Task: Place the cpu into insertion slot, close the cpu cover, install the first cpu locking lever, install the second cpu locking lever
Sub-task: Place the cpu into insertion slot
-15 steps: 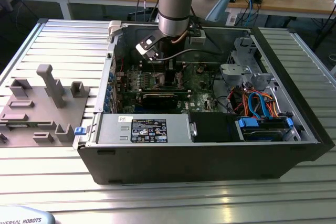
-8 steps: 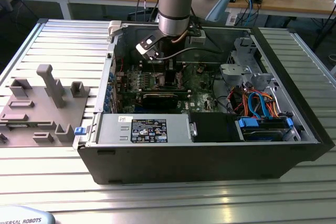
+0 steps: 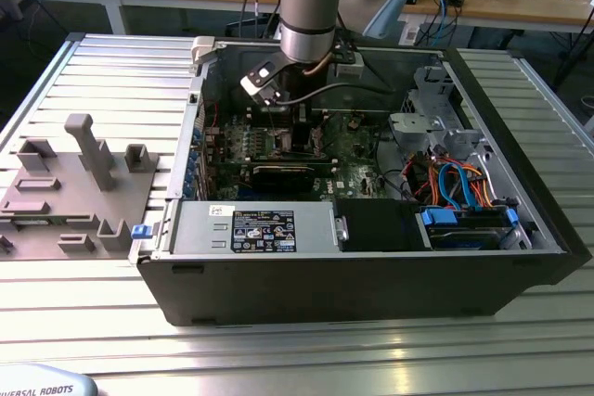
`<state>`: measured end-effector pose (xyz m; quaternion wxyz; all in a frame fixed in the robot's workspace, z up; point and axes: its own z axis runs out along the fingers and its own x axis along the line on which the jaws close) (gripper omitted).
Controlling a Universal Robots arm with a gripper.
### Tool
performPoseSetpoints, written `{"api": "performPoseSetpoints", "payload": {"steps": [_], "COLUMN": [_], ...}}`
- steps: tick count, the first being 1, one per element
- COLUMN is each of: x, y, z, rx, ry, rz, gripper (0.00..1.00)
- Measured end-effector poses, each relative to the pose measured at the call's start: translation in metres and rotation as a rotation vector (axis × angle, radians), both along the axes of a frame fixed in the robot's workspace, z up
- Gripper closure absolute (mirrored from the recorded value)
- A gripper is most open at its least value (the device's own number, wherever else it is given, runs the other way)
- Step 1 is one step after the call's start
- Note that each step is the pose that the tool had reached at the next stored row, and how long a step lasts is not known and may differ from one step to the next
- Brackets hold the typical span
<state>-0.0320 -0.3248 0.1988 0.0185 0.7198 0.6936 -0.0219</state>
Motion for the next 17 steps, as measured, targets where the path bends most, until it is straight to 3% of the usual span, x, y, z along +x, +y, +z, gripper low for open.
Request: {"api": "performPoseSetpoints", "payload": {"steps": [17], "x": [-0.0002], "y": [0.0004], "z": [0.0002], "rx": [0.0027], "ry": [-0.0001], "rz": [0.015], "gripper": [0.38]}}
